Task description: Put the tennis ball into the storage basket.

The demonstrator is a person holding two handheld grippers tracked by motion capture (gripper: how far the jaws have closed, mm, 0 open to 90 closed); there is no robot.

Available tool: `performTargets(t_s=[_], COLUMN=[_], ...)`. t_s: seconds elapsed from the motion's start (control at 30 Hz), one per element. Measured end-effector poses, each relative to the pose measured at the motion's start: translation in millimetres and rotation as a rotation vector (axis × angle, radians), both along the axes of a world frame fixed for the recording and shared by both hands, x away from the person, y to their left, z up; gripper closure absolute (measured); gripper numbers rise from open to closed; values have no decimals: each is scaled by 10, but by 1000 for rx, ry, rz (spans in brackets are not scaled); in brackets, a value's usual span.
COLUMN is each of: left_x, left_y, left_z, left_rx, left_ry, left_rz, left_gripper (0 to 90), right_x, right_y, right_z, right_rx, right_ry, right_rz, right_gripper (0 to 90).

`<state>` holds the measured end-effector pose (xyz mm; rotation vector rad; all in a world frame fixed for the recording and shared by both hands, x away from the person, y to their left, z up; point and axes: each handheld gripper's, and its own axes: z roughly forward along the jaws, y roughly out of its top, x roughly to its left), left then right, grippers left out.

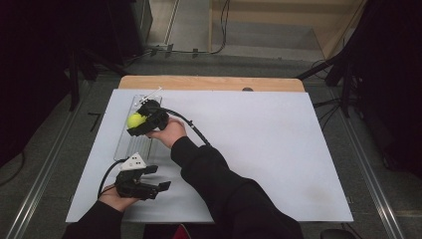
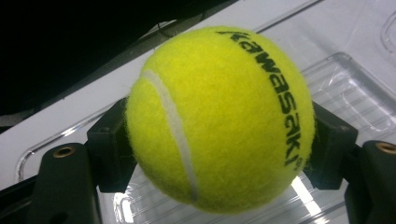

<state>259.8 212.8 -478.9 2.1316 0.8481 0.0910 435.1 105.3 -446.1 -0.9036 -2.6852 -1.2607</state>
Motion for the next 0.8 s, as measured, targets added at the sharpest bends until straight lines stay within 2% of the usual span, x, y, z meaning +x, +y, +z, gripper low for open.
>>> performTargets(t_s=[0.2, 0.37, 0.53, 0.67, 0.8], left_x=[1, 0, 0, 1, 4], left_y=[3, 0, 2, 1, 0], left_z=[0, 0, 1, -2, -2], left_rx=[0, 0, -1, 1, 4], left_ry=[0, 0, 0, 0, -2], left_rz=[0, 0, 0, -1, -2], left_gripper=[212, 212, 212, 212, 212], right_x=[-13, -5, -5, -4, -10], right_y=[30, 13, -13, -74, -154], right_z=[-51, -43, 8, 86, 150], right_rx=[-10, 16, 54, 78, 82], right_ry=[-1, 6, 2, -2, 0], right_rz=[14, 20, 7, 0, -2], right_gripper=[230, 224, 147, 147, 137])
